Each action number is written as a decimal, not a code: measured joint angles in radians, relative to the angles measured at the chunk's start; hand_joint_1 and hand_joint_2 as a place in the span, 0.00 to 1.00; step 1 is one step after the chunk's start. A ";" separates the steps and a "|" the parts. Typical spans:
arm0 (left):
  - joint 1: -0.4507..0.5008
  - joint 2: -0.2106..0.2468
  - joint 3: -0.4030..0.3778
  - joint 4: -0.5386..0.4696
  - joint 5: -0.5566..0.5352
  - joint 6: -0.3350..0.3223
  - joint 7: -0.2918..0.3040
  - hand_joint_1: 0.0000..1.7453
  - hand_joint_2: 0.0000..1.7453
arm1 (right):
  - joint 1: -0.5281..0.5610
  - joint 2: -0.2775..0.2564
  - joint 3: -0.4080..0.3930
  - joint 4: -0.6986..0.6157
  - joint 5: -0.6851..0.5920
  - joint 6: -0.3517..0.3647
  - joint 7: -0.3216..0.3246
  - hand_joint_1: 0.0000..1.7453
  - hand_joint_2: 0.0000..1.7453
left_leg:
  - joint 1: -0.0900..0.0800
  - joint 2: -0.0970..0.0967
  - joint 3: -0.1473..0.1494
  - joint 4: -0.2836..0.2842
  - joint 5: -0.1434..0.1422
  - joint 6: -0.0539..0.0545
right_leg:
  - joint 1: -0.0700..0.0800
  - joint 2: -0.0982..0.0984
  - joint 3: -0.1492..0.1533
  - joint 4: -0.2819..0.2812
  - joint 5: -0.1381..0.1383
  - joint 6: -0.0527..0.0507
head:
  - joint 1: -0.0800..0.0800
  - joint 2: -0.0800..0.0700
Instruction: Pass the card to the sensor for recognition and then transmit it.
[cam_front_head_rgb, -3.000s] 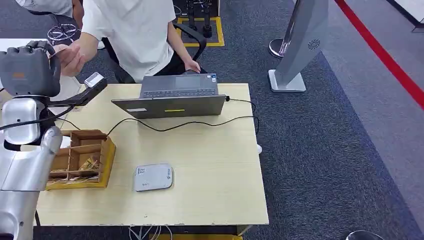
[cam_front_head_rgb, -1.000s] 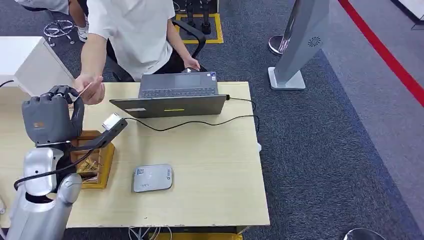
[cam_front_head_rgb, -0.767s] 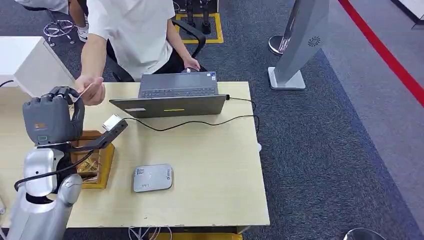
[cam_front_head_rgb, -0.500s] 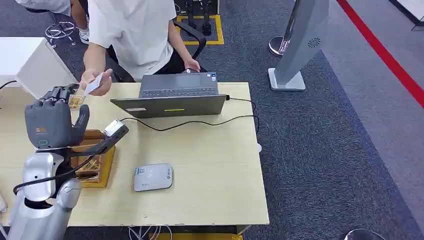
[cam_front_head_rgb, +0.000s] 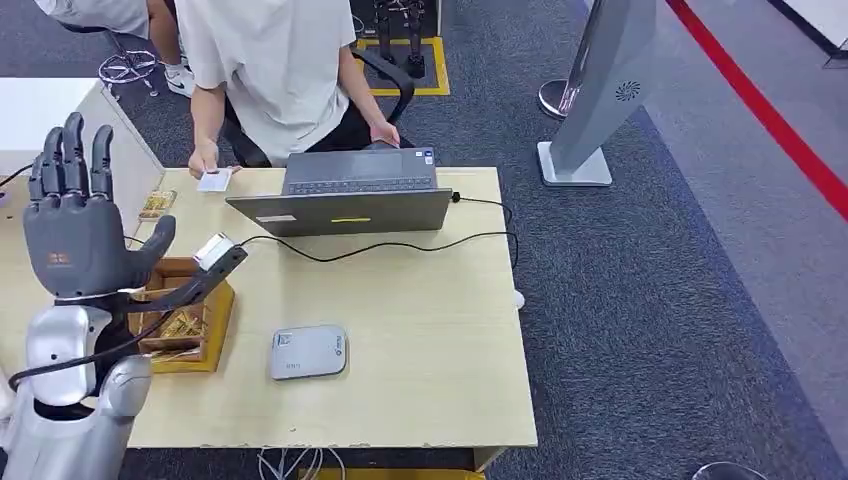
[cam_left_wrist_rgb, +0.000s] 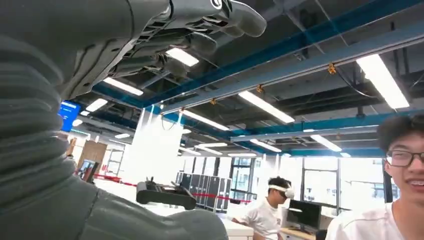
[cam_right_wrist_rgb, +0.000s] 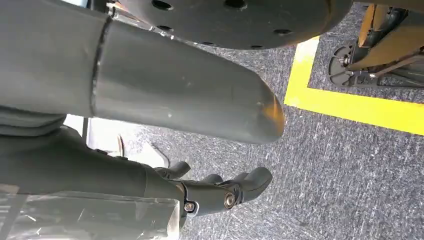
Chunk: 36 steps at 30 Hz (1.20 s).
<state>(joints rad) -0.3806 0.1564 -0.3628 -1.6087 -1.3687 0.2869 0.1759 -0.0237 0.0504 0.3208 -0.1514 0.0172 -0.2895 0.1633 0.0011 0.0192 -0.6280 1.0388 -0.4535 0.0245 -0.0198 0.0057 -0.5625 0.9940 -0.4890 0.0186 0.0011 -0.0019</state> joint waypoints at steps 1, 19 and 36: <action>0.000 0.000 0.001 0.000 0.000 0.000 0.000 0.00 1.00 | 0.000 0.000 0.000 0.000 0.000 0.000 0.000 0.00 0.00 | 0.000 0.000 0.000 0.000 0.000 0.000 | 0.000 0.000 0.000 0.000 0.000 0.000 | 0.000 0.000; 0.090 -0.008 0.005 -0.103 -0.018 -0.058 -0.015 0.00 1.00 | -0.002 0.000 -0.001 0.000 -0.030 -0.009 -0.011 0.00 0.00 | 0.000 0.000 0.000 0.000 0.000 0.000 | 0.000 0.000 0.000 0.000 0.000 0.000 | 0.000 0.000; 0.115 -0.008 0.005 -0.143 -0.023 -0.058 -0.013 0.00 1.00 | -0.002 0.001 -0.002 0.000 -0.028 -0.014 -0.012 0.00 0.00 | 0.000 0.000 0.001 0.000 0.000 -0.001 | 0.000 0.000 0.000 0.000 0.000 0.000 | 0.000 0.000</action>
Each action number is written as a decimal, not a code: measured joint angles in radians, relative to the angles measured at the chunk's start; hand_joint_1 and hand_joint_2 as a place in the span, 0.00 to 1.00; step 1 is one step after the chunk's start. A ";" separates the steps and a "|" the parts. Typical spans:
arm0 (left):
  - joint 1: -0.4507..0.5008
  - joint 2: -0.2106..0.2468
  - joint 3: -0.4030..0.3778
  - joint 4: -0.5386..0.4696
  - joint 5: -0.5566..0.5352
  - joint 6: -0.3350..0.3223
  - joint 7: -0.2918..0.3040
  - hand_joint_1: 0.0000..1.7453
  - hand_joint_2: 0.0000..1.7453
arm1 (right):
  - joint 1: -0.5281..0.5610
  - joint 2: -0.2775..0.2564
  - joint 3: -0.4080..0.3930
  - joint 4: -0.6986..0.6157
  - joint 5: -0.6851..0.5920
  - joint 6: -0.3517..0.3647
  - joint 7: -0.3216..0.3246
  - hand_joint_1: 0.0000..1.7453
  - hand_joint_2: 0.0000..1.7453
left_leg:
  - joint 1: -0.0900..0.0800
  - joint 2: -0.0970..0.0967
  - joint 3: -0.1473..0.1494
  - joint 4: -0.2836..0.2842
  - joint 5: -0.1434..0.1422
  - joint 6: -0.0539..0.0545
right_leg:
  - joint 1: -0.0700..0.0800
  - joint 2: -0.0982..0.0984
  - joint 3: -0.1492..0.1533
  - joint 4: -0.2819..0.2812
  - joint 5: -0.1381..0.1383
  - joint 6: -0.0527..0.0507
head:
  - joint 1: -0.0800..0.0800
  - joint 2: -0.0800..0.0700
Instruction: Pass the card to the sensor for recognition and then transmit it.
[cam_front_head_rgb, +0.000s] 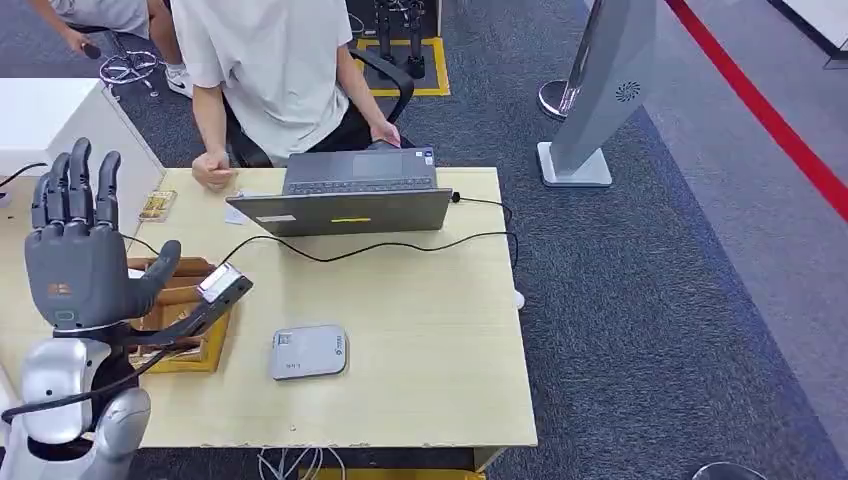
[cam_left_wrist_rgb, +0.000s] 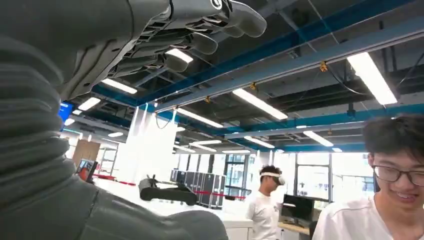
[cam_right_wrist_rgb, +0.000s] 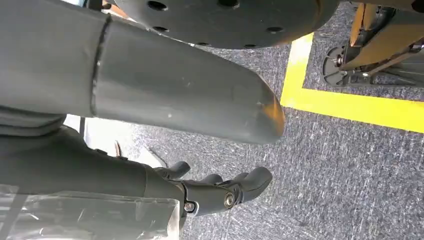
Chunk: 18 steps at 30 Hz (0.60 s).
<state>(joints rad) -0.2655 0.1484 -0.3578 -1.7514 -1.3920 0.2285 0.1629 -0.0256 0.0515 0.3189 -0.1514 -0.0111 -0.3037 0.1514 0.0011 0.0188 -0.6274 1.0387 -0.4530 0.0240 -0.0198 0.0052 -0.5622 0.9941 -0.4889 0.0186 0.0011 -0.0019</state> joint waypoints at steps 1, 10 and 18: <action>0.000 0.000 0.000 0.000 0.000 0.000 0.000 0.00 1.00 | 0.000 0.000 0.000 0.000 0.000 0.000 0.000 0.00 0.00 | 0.000 0.000 0.000 0.000 0.000 0.000 | 0.000 0.000 0.000 0.000 0.000 0.000 | 0.000 0.000; 0.001 0.000 0.000 -0.004 0.000 0.000 0.000 0.00 1.00 | 0.000 0.000 0.000 0.000 0.000 0.000 0.000 0.00 0.00 | 0.000 0.000 0.000 0.000 0.000 0.000 | 0.000 0.000 0.000 0.000 0.000 0.000 | 0.000 0.000; 0.001 0.000 0.000 -0.004 0.000 0.000 0.000 0.00 1.00 | 0.000 0.000 0.000 0.000 0.000 0.000 0.000 0.00 0.00 | 0.000 0.000 0.000 0.000 0.000 0.000 | 0.000 0.000 0.000 0.000 0.000 0.000 | 0.000 0.000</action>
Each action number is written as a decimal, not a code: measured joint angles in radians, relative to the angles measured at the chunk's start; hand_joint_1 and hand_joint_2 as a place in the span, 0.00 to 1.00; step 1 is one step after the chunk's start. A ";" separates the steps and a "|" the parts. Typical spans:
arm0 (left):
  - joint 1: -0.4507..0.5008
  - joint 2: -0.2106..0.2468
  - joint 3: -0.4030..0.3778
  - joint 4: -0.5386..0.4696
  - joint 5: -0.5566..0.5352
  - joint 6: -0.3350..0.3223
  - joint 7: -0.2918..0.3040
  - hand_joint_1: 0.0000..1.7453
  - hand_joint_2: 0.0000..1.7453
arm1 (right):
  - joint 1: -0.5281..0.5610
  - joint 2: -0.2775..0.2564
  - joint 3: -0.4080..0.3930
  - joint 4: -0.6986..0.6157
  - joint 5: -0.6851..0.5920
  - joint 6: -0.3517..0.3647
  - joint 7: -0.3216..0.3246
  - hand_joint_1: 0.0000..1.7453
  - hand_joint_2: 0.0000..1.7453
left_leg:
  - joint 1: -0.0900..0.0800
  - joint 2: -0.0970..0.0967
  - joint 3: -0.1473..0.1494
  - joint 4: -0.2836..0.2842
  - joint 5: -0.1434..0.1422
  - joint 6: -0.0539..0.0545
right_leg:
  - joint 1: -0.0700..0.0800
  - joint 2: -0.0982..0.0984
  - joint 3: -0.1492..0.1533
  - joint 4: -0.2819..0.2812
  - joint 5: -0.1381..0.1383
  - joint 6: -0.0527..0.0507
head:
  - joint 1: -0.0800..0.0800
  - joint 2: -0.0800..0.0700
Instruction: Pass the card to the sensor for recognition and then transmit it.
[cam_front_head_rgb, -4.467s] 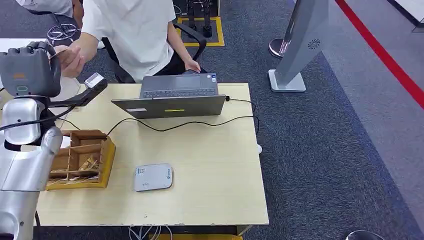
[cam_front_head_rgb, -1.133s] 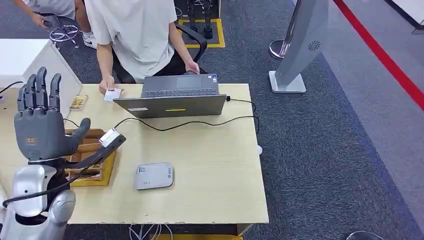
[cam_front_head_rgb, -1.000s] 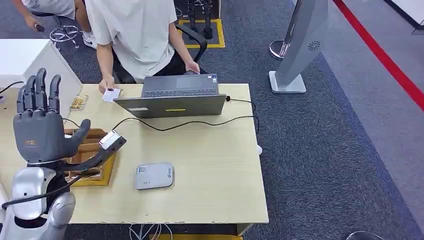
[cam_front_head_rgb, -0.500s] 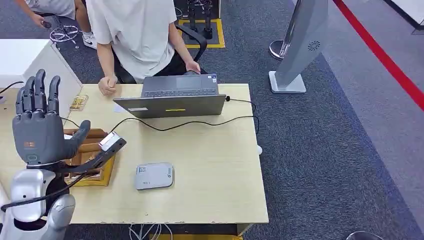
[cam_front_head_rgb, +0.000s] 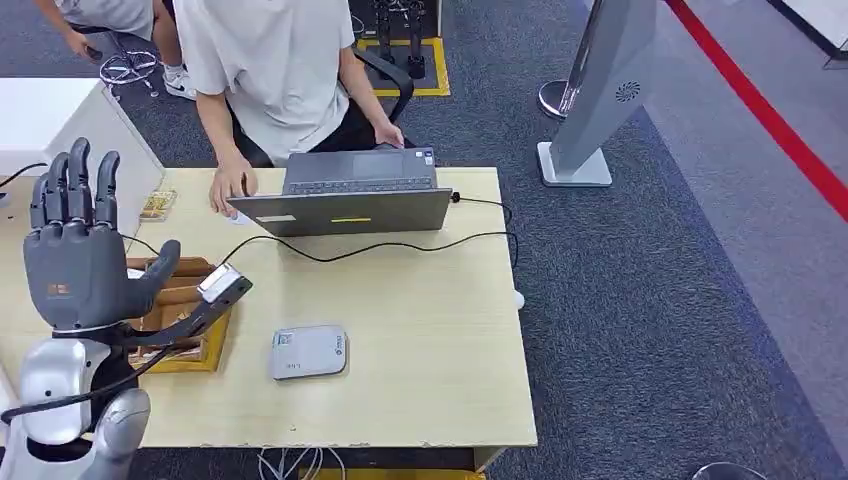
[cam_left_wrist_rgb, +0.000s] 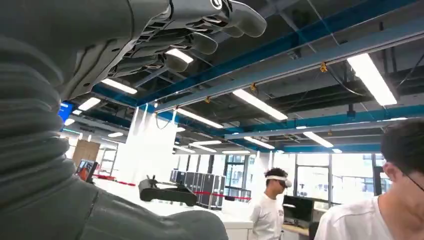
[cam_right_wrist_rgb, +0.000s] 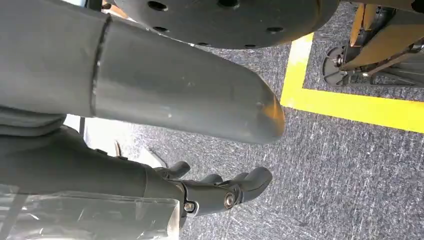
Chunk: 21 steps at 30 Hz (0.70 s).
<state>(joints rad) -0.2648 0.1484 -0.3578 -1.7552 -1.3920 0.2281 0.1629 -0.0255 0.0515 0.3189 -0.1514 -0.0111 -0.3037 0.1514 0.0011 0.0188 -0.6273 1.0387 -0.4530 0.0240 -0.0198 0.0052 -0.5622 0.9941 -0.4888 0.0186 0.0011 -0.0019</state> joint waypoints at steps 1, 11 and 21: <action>0.000 0.000 0.000 0.000 0.000 0.000 0.000 0.00 1.00 | 0.000 0.000 0.000 0.000 0.000 0.000 0.000 0.00 0.00 | 0.000 0.000 0.000 0.000 0.000 0.000 | 0.000 0.000 0.000 0.000 0.000 0.000 | 0.000 0.000; 0.000 0.000 0.000 0.000 0.001 0.000 0.000 0.00 1.00 | 0.000 0.000 0.000 0.000 0.000 0.000 0.000 0.00 0.00 | 0.000 0.000 0.000 0.000 0.000 0.000 | 0.000 0.000 0.000 0.000 0.000 0.000 | 0.000 0.000; 0.539 0.178 -0.153 -0.095 0.243 0.164 0.138 0.00 1.00 | 0.017 0.024 -0.114 -0.001 -0.132 -0.045 0.003 0.00 0.00 | -0.003 0.001 0.022 -0.003 -0.018 -0.002 | -0.003 0.001 0.019 -0.002 -0.019 -0.001 | -0.002 0.000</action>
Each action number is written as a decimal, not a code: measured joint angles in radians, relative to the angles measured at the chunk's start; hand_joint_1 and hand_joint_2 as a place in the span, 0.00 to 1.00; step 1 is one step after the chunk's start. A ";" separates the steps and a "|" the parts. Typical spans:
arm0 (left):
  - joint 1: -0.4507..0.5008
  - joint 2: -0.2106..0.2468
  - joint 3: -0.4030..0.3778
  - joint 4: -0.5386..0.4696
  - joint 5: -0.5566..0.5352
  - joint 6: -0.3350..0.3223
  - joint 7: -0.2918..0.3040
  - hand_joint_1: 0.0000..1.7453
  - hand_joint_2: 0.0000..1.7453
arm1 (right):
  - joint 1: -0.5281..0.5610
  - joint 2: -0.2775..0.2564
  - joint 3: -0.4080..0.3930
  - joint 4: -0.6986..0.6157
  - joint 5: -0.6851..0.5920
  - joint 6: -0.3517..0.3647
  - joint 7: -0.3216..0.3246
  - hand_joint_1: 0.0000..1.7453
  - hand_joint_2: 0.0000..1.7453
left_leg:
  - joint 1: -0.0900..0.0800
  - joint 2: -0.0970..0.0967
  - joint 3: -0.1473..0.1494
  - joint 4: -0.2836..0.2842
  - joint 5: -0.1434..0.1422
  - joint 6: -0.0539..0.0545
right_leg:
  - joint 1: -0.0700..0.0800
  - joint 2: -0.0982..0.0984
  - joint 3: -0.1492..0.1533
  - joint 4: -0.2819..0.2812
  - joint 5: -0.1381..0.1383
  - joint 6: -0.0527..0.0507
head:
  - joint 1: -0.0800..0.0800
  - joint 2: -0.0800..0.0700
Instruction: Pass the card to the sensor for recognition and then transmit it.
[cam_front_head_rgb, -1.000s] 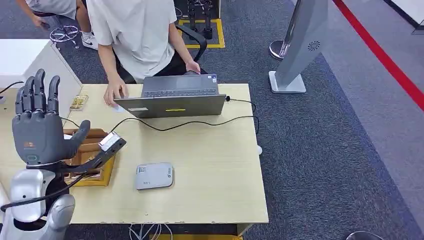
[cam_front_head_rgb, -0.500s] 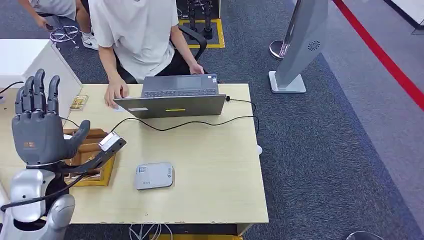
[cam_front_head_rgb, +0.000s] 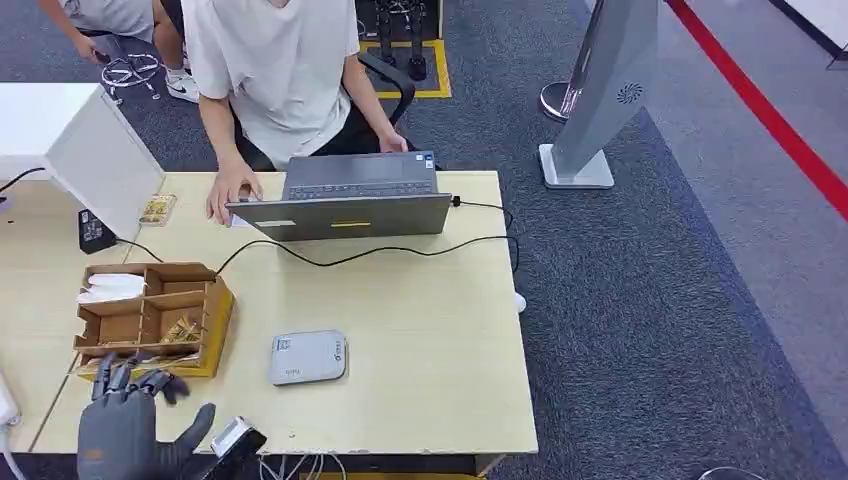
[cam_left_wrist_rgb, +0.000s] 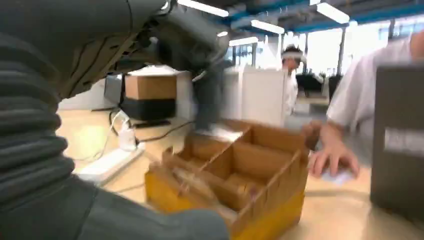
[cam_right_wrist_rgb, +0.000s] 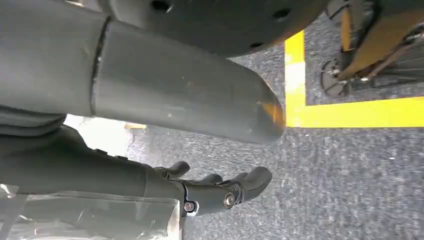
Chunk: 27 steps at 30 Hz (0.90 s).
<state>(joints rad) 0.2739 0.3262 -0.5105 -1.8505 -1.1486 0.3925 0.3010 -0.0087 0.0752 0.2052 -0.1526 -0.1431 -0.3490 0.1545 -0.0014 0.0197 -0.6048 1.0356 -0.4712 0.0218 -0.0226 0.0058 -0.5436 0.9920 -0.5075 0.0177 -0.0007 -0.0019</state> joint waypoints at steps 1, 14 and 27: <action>0.008 0.016 -0.014 -0.005 0.005 -0.007 0.004 0.00 1.00 | -0.002 0.000 -0.005 0.000 0.000 0.000 0.000 0.00 0.00 | 0.000 0.000 0.000 0.000 0.000 0.000 | 0.000 0.000 0.000 0.000 0.000 0.000 | 0.000 0.000; 0.074 0.093 -0.046 -0.050 0.011 -0.007 0.039 0.00 1.00 | -0.002 0.002 -0.016 0.000 0.004 0.000 0.008 0.00 0.00 | 0.000 -0.001 0.001 -0.001 0.001 -0.001 | 0.000 -0.001 0.003 0.001 0.001 -0.001 | 0.000 0.000; 0.096 0.115 -0.046 -0.067 0.017 0.003 0.053 0.00 1.00 | -0.002 0.002 -0.016 0.000 0.003 -0.004 0.012 0.00 0.00 | 0.000 -0.001 0.002 -0.001 0.001 -0.001 | 0.000 -0.001 0.004 0.001 0.001 -0.001 | 0.000 0.000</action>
<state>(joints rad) 0.3697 0.4414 -0.5570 -1.9173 -1.1318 0.3952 0.3540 -0.0107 0.0767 0.1888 -0.1530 -0.1396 -0.3529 0.1667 -0.0013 0.0186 -0.6032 1.0348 -0.4704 0.0208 -0.0222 0.0047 -0.5398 0.9927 -0.5069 0.0169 -0.0008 -0.0019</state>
